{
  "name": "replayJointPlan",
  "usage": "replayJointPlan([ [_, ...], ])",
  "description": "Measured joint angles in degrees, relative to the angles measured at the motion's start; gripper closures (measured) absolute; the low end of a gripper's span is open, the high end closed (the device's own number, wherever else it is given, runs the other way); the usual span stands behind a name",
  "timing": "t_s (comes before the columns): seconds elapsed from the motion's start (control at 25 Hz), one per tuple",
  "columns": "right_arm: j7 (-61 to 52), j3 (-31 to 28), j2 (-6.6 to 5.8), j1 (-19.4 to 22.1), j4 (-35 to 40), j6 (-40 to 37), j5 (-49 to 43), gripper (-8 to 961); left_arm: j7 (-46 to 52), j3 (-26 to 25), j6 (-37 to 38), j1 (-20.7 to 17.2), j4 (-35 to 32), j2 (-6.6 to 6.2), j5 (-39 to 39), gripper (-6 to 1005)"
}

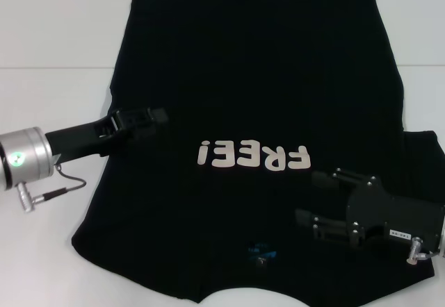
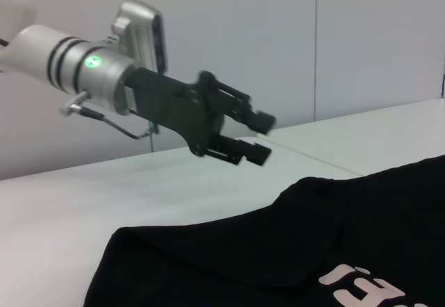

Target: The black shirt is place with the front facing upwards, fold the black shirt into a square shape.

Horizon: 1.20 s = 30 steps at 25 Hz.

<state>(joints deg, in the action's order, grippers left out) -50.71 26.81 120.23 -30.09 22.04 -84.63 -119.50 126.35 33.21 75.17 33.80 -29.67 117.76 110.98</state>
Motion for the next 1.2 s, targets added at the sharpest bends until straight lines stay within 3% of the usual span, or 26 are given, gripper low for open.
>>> replayJointPlan([
  [0.2,-0.1,-0.4,0.0,0.5,0.0,-0.1,0.2,146,-17.2,0.0,9.5,-2.3,-1.2,0.01,-2.1,559],
  [0.4,-0.8,-1.4,-0.11,1.0,0.0,-0.1,0.3,146,-35.6,1.4,17.2,-5.5,-3.8,1.52,-1.8,386],
  [0.72,-12.2,-4.6,-0.46,3.1,5.3,-0.8,0.3,146,-57.0,7.9,18.8,-10.5,-6.4,3.89,-1.2,62],
  [1.04,-37.5,-4.2,-0.66,6.2,19.8,-2.3,-0.5,145,-60.7,7.8,17.5,-11.4,-6.4,4.51,-1.2,52],
  [1.2,-53.8,-3.7,-1.05,6.3,30.0,-3.7,-6.3,145,-60.8,8.0,17.4,-11.4,-6.5,4.53,-1.2,53],
])
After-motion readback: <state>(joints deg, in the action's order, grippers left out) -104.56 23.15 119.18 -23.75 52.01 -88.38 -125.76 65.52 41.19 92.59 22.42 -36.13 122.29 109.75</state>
